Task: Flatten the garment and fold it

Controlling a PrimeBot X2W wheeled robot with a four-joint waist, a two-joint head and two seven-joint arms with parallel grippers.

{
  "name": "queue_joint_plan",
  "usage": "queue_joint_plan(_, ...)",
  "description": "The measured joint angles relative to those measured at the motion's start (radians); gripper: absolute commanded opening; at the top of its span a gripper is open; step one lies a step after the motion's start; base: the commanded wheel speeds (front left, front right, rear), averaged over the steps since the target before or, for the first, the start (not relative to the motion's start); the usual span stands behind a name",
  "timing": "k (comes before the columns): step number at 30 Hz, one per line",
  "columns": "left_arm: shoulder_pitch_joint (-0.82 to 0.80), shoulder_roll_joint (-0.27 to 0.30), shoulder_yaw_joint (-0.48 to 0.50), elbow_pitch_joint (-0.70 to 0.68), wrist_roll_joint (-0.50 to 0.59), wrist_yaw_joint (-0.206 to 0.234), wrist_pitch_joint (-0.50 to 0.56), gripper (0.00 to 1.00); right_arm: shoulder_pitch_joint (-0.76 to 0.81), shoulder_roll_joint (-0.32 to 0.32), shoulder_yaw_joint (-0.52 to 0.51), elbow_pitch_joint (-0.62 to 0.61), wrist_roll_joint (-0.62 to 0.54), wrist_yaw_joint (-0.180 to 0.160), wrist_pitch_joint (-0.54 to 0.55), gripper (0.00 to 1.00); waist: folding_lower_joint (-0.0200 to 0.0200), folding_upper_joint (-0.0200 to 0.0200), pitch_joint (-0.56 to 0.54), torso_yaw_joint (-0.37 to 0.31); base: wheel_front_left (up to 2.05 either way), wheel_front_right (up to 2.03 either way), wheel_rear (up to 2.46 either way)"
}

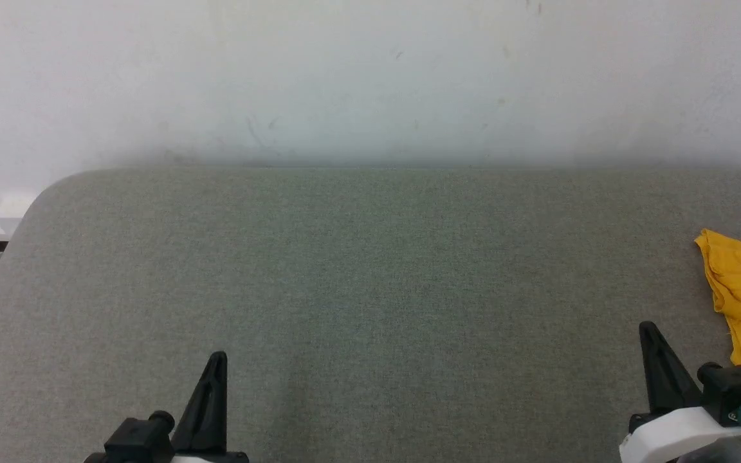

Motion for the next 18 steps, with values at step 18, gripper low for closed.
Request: queue_joint_plan(18, -0.007, -0.027, 0.031, 0.002, 0.047, -0.016, 0.035, 0.0, -0.001, 0.0, 0.017, -0.014, 0.0, 0.0, 0.026, 0.0, 0.0, 0.0, 0.002, -0.001, 0.0, 0.0, 0.0)
